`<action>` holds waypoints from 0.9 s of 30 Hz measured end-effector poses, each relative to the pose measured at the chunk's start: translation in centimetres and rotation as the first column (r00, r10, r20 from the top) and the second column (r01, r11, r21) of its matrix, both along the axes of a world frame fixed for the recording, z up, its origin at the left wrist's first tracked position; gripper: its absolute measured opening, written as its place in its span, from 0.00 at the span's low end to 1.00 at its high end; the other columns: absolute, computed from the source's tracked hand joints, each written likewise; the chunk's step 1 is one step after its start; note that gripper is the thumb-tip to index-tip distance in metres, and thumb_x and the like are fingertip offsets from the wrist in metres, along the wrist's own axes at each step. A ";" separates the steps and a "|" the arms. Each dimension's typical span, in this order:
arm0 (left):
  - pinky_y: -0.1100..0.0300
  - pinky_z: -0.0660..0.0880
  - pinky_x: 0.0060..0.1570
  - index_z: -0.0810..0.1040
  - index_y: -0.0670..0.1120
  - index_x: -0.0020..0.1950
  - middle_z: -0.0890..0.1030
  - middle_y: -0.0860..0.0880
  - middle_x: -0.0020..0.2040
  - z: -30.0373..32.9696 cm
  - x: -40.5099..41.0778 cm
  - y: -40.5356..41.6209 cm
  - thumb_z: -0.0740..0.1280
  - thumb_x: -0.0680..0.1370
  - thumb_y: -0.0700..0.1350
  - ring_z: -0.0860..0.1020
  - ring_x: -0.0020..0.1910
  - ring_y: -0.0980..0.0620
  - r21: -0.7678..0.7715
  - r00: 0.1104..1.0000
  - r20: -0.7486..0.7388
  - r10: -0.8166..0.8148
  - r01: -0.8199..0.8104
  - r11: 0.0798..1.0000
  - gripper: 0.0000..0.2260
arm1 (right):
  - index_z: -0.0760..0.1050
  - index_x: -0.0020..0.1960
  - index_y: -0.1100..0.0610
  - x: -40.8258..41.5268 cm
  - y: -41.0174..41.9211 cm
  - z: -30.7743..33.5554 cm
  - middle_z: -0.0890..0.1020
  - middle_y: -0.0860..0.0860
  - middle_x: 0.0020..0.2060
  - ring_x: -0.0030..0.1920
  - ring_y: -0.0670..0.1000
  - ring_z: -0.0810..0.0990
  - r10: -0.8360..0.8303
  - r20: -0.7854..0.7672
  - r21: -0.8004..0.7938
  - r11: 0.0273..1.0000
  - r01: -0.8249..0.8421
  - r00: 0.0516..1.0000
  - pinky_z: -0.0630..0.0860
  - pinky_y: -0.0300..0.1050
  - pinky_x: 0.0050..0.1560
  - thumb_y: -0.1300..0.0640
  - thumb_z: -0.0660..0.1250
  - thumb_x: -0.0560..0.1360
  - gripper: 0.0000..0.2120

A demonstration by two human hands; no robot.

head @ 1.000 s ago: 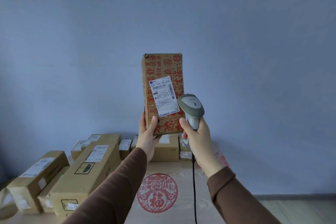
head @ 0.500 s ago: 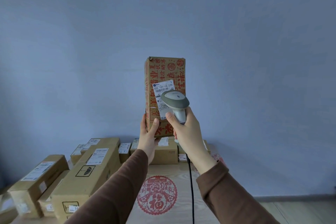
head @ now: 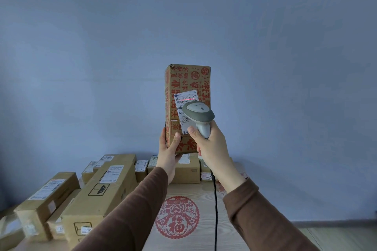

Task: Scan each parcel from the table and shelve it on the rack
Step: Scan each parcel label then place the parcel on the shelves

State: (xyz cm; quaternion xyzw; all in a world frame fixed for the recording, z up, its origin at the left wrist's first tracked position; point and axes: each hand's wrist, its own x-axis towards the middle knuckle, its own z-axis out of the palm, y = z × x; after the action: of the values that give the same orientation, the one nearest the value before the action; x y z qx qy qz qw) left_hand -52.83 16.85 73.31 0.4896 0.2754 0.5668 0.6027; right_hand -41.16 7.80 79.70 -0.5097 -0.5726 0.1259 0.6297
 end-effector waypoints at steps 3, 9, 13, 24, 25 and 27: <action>0.39 0.72 0.71 0.62 0.63 0.80 0.76 0.52 0.72 0.2 -0.2 -0.3 0.75 0.73 0.63 0.76 0.70 0.48 0.001 1.000 0.001 0.004 -0.004 1.000 0.39 | 0.74 0.63 0.52 -0.1 -0.2 0.0 0.74 0.39 0.35 0.34 0.41 0.74 0.007 0.007 -0.005 1.000 -0.007 1.000 0.72 0.40 0.38 0.44 0.71 0.78 0.18; 0.40 0.73 0.70 0.62 0.64 0.80 0.76 0.53 0.72 0.4 -1.1 -0.8 0.73 0.72 0.64 0.76 0.69 0.49 0.017 1.000 -0.011 0.028 -0.028 0.999 0.38 | 0.74 0.62 0.51 -0.7 -0.5 0.2 0.75 0.39 0.35 0.34 0.41 0.74 0.025 0.010 -0.006 1.000 -0.025 1.000 0.72 0.41 0.39 0.44 0.72 0.78 0.18; 0.41 0.74 0.69 0.62 0.64 0.80 0.75 0.51 0.73 0.5 -2.3 -1.3 0.74 0.72 0.64 0.76 0.70 0.48 0.016 0.999 0.006 0.048 -0.048 0.999 0.39 | 0.75 0.62 0.51 -1.5 -1.0 0.3 0.75 0.39 0.35 0.34 0.41 0.74 0.042 0.007 0.007 0.999 -0.042 0.999 0.73 0.41 0.39 0.43 0.72 0.77 0.19; 0.46 0.78 0.65 0.64 0.61 0.79 0.77 0.48 0.72 2.3 -12.4 -4.4 0.71 0.78 0.58 0.78 0.68 0.47 0.003 0.980 0.057 0.193 -0.193 0.981 0.31 | 0.76 0.61 0.51 -8.7 -1.0 0.3 0.82 0.44 0.41 0.40 0.47 0.81 0.233 -0.257 0.044 0.972 -0.230 0.938 0.78 0.44 0.41 0.49 0.74 0.77 0.15; 0.46 0.78 0.66 0.64 0.59 0.79 0.77 0.48 0.71 2.6 -14.0 -4.9 0.69 0.80 0.58 0.78 0.68 0.47 -0.001 0.975 0.064 0.213 -0.214 0.977 0.29 | 0.76 0.62 0.51 -10.0 -0.8 0.4 0.83 0.44 0.45 0.44 0.46 0.82 0.256 -0.291 0.057 0.967 -0.250 0.922 0.79 0.42 0.46 0.50 0.75 0.77 0.16; 0.46 0.78 0.67 0.66 0.58 0.78 0.78 0.46 0.71 3.3 -17.7 -6.2 0.68 0.81 0.58 0.78 0.67 0.47 -0.011 0.963 0.082 0.258 -0.258 0.966 0.27 | 0.76 0.64 0.50 -13.2 -0.7 0.4 0.83 0.42 0.50 0.50 0.40 0.82 0.306 -0.347 0.071 0.951 -0.301 0.887 0.77 0.37 0.53 0.52 0.75 0.76 0.18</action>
State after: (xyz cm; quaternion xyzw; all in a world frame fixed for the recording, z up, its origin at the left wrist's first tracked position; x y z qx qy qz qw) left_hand -70.51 10.65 76.63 0.4257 0.3118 0.6601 0.5347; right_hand -54.33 7.13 80.15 -0.3782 -0.5236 0.3078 0.6986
